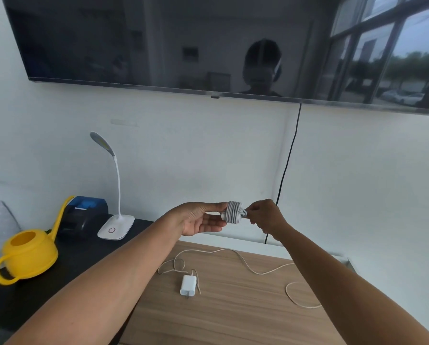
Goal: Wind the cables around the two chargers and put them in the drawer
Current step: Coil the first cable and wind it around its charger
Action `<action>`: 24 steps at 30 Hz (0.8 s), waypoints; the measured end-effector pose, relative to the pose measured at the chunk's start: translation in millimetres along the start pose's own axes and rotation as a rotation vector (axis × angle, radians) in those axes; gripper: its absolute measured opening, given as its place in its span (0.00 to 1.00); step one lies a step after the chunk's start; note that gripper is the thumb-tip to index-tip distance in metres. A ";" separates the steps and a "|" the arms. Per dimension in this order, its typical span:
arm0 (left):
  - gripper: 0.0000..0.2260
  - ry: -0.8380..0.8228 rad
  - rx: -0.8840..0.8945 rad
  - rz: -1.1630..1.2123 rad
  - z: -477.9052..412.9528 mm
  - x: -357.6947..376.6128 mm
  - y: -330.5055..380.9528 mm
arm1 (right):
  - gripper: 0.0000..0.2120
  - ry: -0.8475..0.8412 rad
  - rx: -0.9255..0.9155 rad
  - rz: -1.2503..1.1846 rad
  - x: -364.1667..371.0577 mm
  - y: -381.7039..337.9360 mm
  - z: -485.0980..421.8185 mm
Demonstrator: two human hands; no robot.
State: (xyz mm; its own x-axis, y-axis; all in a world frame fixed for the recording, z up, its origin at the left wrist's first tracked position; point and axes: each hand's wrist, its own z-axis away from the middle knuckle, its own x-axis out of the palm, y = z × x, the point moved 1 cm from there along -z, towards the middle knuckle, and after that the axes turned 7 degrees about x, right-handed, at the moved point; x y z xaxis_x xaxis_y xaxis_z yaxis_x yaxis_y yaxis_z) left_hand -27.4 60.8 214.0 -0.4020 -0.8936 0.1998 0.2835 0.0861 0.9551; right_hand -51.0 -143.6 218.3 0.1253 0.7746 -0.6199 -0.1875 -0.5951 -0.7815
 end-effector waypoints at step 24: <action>0.13 0.258 0.185 0.179 -14.5 -1.9 -23.1 | 0.12 -0.034 -0.092 -0.187 16.0 -32.5 21.6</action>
State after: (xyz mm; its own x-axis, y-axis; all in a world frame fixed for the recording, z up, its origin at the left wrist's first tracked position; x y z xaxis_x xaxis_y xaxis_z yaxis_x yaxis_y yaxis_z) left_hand -20.6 54.1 188.4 -0.1208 -0.9369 0.3281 0.1572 0.3083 0.9382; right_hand -64.0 -107.2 235.4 0.1158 0.8792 -0.4623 -0.0740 -0.4564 -0.8867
